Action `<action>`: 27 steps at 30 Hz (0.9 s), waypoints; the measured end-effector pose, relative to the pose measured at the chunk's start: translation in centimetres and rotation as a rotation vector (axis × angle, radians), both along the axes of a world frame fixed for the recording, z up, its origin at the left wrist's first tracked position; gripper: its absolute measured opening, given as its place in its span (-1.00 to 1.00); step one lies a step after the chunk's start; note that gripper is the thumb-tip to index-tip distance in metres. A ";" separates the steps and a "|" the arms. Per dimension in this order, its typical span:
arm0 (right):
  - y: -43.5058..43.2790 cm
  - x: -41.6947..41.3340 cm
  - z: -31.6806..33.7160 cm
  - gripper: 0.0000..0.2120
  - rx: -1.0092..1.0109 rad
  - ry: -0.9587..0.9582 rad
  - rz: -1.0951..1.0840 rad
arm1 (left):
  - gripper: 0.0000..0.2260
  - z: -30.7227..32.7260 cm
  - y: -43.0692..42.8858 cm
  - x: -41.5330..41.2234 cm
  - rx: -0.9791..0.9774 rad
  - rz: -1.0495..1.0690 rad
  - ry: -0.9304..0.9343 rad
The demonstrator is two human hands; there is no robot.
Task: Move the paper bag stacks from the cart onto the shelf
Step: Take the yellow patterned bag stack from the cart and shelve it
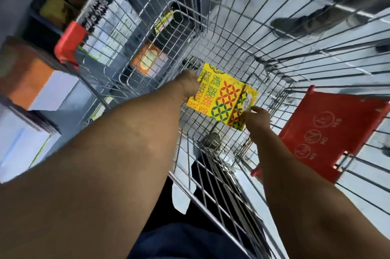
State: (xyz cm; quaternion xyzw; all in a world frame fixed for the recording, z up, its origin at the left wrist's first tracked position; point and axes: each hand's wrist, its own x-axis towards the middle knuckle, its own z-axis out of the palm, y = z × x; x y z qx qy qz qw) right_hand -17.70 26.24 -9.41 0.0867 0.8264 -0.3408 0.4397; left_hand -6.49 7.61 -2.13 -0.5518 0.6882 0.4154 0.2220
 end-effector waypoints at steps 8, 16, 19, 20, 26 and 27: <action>-3.3 -1.1 10.0 -0.85 -0.409 -0.218 0.076 | -0.85 11.0 -6.6 3.5 -0.200 -0.006 0.253; -7.5 1.8 20.6 -0.68 -0.760 -0.266 0.430 | -0.81 25.1 -11.7 7.3 -0.462 -0.108 0.462; -8.8 3.7 23.4 -0.77 -0.836 -0.280 0.446 | -0.80 29.4 -12.2 8.5 -0.517 -0.124 0.514; -9.4 4.4 24.4 -0.76 -0.869 -0.272 0.447 | -0.80 30.9 -12.2 9.2 -0.552 -0.106 0.532; -11.6 8.1 28.8 -0.76 -0.996 -0.284 0.553 | -0.81 37.7 -12.0 14.8 -0.697 -0.031 0.548; -12.1 8.8 29.2 -0.76 -1.003 -0.303 0.571 | -0.82 38.5 -12.0 16.4 -0.718 -0.021 0.528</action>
